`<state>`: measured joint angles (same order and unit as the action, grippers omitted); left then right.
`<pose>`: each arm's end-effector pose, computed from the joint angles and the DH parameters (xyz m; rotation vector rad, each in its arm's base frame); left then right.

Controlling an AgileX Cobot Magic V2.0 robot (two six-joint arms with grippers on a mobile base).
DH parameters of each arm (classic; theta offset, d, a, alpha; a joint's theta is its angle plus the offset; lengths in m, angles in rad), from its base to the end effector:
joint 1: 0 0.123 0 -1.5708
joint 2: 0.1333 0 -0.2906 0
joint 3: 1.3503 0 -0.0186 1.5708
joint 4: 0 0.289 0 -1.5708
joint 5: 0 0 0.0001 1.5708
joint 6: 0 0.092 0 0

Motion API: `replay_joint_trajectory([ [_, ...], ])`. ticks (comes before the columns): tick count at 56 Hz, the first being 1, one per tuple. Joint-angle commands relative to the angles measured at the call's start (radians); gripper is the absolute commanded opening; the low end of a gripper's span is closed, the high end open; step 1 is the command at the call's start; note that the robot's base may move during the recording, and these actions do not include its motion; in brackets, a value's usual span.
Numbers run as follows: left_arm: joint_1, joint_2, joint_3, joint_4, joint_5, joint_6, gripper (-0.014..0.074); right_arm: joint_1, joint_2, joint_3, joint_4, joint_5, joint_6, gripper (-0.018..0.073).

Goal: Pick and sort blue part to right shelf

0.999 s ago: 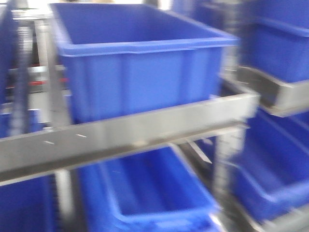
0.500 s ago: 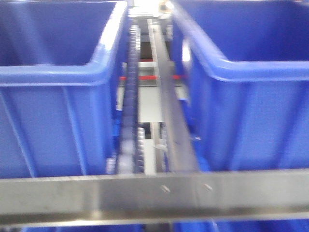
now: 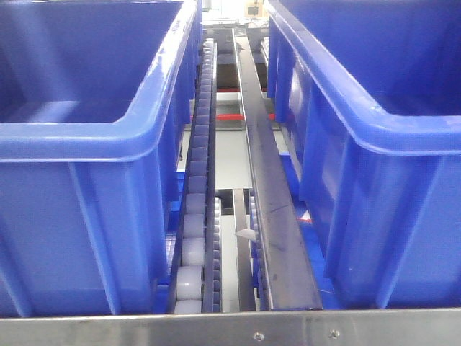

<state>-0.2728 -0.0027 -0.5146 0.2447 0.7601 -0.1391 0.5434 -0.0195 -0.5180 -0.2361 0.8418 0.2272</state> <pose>0.0320 0.0070 0.3276 0.1426 1.7035 -0.0297 0.0284 -0.0016 0.3217 -0.2941 1.7552 0.2868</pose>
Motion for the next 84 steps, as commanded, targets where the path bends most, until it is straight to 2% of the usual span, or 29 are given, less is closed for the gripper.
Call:
replay_joint_trajectory([
  [1,-0.003,0.015,-0.026,0.007,-0.089,-0.011,0.0335,-0.002,-0.001,-0.027,-0.020,-0.087,-0.007,0.0258],
  [47,-0.003,0.015,-0.026,0.007,-0.093,-0.011,0.0335,-0.002,-0.001,-0.027,-0.020,-0.087,-0.007,0.0258],
  [53,-0.003,0.015,-0.026,0.007,-0.100,-0.011,0.0335,-0.002,-0.001,-0.027,-0.020,-0.087,-0.007,0.0258],
  [59,-0.003,0.023,-0.037,0.007,-0.156,-0.009,0.0335,-0.002,-0.001,-0.027,-0.020,-0.087,-0.007,0.0258],
  [63,-0.003,0.072,-0.076,0.007,-0.173,-0.007,0.0335,-0.002,-0.001,-0.027,-0.020,-0.087,-0.007,0.0258],
  [70,-0.003,0.237,-0.207,0.003,-0.117,-0.005,0.0335,-0.002,-0.001,-0.027,-0.020,-0.087,-0.007,0.0258],
  [76,-0.003,0.449,-0.347,-0.043,-0.054,-0.005,0.0335,-0.002,-0.001,-0.027,-0.019,-0.089,-0.007,0.0258],
  [84,-0.003,0.699,-0.458,-0.107,-0.035,-0.001,0.0335,-0.002,-0.001,-0.027,-0.019,-0.089,-0.007,0.0258],
])
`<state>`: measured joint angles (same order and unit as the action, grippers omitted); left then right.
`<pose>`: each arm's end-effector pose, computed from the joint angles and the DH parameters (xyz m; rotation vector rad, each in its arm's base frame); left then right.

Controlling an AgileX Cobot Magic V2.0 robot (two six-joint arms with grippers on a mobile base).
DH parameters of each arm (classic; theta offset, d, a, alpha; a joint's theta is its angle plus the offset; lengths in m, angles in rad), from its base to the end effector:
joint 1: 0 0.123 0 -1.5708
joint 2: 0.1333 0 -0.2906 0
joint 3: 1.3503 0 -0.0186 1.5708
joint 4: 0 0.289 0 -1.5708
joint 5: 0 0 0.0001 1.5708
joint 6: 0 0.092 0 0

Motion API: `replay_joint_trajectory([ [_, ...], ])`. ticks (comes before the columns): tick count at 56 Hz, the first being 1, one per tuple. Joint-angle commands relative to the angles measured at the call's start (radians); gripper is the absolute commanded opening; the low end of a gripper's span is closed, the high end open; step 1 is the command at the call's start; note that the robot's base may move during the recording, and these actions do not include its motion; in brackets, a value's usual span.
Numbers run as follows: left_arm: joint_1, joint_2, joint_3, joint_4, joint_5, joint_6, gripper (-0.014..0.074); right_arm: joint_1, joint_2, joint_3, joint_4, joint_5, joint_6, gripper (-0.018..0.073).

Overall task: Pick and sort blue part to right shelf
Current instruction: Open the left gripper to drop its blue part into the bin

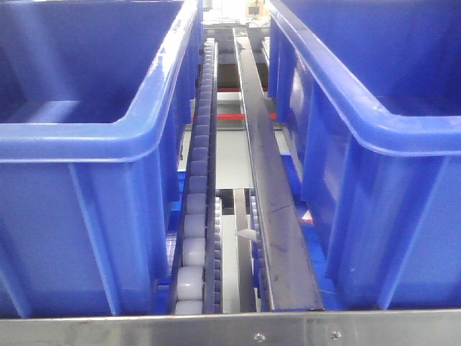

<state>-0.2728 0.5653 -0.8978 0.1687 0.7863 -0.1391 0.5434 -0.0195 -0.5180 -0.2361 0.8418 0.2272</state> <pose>0.1178 -0.0216 0.4124 0.1646 1.9214 -0.0806 0.0284 -0.0016 0.3217 -0.2941 1.7552 0.2868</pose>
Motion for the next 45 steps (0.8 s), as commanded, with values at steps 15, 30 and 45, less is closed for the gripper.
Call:
replay_joint_trajectory([
  [15,-0.003,0.513,-0.136,-0.035,-0.085,0.006,0.0335,-0.002,-0.001,-0.027,-0.019,-0.089,-0.007,0.0258],
  [30,-0.003,0.747,-0.136,-0.035,-0.201,0.006,0.0335,-0.002,-0.001,-0.027,-0.019,-0.089,-0.007,0.0258],
  [45,-0.003,0.916,-0.136,-0.035,-0.232,0.006,0.0337,-0.002,-0.001,-0.027,-0.019,-0.089,-0.007,0.0258],
])
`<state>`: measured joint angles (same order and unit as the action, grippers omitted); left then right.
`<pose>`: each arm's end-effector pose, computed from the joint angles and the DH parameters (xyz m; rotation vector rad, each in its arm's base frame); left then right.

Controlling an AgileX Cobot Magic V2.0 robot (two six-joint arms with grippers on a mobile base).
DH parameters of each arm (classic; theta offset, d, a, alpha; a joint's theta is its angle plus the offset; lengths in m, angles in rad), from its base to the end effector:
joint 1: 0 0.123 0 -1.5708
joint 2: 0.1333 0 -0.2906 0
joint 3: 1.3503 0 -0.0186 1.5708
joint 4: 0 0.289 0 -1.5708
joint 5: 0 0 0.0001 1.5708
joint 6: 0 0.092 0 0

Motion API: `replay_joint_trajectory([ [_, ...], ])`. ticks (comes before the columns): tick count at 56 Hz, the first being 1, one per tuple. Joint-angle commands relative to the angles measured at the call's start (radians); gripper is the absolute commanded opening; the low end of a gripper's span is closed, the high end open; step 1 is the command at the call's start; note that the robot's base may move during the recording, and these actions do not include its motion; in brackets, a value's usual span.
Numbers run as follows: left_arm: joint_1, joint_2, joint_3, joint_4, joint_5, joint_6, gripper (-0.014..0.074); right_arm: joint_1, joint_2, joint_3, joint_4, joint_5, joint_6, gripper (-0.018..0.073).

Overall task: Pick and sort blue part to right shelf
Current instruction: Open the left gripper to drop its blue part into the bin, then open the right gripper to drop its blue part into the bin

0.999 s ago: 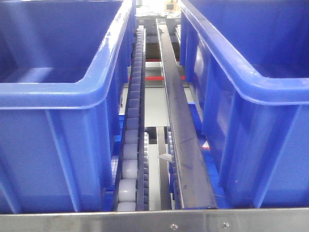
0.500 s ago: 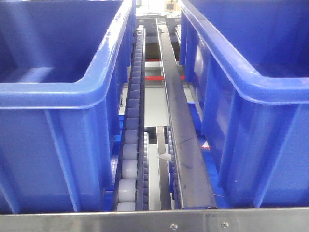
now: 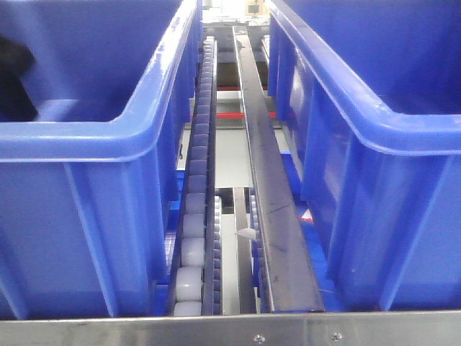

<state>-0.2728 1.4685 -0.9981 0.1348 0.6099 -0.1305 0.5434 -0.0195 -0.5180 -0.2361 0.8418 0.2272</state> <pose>0.3239 -0.0833 0.2460 0.2931 2.5383 -0.0141 0.0284 -0.0016 0.3217 -0.2941 1.7552 0.2868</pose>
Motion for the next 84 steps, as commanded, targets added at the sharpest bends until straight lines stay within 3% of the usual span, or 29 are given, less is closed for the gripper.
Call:
replay_joint_trajectory([
  [1,-0.003,0.024,-0.035,-0.001,-0.056,-0.003,0.0337,-0.002,-0.001,-0.027,-0.019,-0.089,-0.007,0.0258],
  [9,-0.003,0.076,-0.035,0.012,-0.056,0.009,0.0356,-0.002,-0.001,-0.027,-0.019,-0.089,-0.007,0.0258],
  [24,-0.003,0.073,-0.046,0.012,-0.034,0.014,0.0625,-0.002,-0.001,-0.027,-0.019,-0.088,-0.007,0.0258],
  [32,-0.003,0.028,-0.046,0.012,-0.010,0.016,0.0648,-0.002,-0.001,-0.027,-0.019,-0.088,-0.007,0.0258],
  [41,-0.003,-0.131,-0.042,0.010,0.006,0.016,0.0571,-0.002,-0.001,-0.027,-0.019,-0.088,-0.007,0.0258],
  [61,-0.003,-0.621,0.031,0.011,-0.005,0.016,0.0223,-0.002,-0.001,-0.027,-0.019,-0.087,-0.007,0.0258],
  [73,-0.003,-0.879,0.164,0.013,-0.012,0.012,0.0126,-0.002,-0.001,-0.027,-0.019,-0.087,-0.007,0.0258],
  [84,-0.003,-1.137,0.304,0.013,-0.012,0.006,0.0123,-0.002,-0.001,-0.029,-0.017,-0.098,-0.001,0.0257],
])
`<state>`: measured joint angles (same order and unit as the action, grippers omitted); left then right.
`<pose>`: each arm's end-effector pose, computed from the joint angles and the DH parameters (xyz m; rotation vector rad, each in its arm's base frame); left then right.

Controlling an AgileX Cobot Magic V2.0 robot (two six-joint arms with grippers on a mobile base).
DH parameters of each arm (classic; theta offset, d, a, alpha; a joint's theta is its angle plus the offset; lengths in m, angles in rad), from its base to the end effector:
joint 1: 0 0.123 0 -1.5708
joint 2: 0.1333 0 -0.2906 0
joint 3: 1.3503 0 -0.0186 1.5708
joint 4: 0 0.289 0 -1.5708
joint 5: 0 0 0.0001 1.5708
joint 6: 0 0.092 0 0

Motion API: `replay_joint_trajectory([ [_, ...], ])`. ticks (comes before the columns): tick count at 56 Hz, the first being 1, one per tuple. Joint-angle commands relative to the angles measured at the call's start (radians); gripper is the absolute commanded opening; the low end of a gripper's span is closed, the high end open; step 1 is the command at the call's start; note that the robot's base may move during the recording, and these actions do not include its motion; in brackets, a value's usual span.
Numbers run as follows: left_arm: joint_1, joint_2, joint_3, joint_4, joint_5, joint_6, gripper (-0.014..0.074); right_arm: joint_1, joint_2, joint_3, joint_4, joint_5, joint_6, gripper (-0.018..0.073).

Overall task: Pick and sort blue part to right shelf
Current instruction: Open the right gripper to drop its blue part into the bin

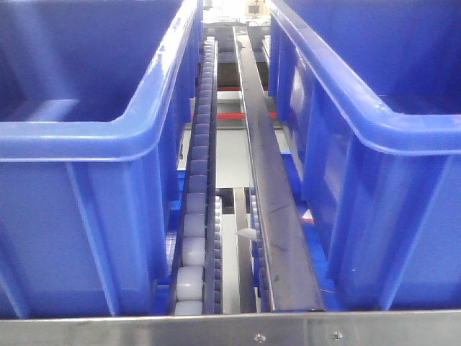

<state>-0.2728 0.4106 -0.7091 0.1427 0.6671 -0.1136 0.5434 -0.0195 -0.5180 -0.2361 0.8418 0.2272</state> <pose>0.0987 -0.0192 0.3742 0.1890 1.8379 -0.1100 0.0284 -0.0016 0.3217 -0.2941 1.7552 0.2868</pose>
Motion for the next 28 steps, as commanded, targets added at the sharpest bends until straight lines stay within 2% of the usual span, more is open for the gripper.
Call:
replay_joint_trajectory([
  [1,-0.003,-0.105,0.026,0.006,-0.069,-0.011,0.0123,-0.002,0.000,-0.031,-0.017,-0.099,0.005,0.0256],
  [13,-0.003,-0.315,0.108,0.006,-0.058,-0.011,0.0123,-0.002,0.117,-0.094,-0.021,-0.092,0.104,0.0256],
  [21,-0.003,-0.359,0.134,0.006,-0.010,-0.011,0.0123,-0.003,0.314,-0.219,-0.033,-0.073,0.167,0.0256],
  [28,-0.003,-0.359,0.134,0.006,0.013,-0.011,0.0123,-0.003,0.516,-0.356,-0.096,0.015,0.247,0.0256],
])
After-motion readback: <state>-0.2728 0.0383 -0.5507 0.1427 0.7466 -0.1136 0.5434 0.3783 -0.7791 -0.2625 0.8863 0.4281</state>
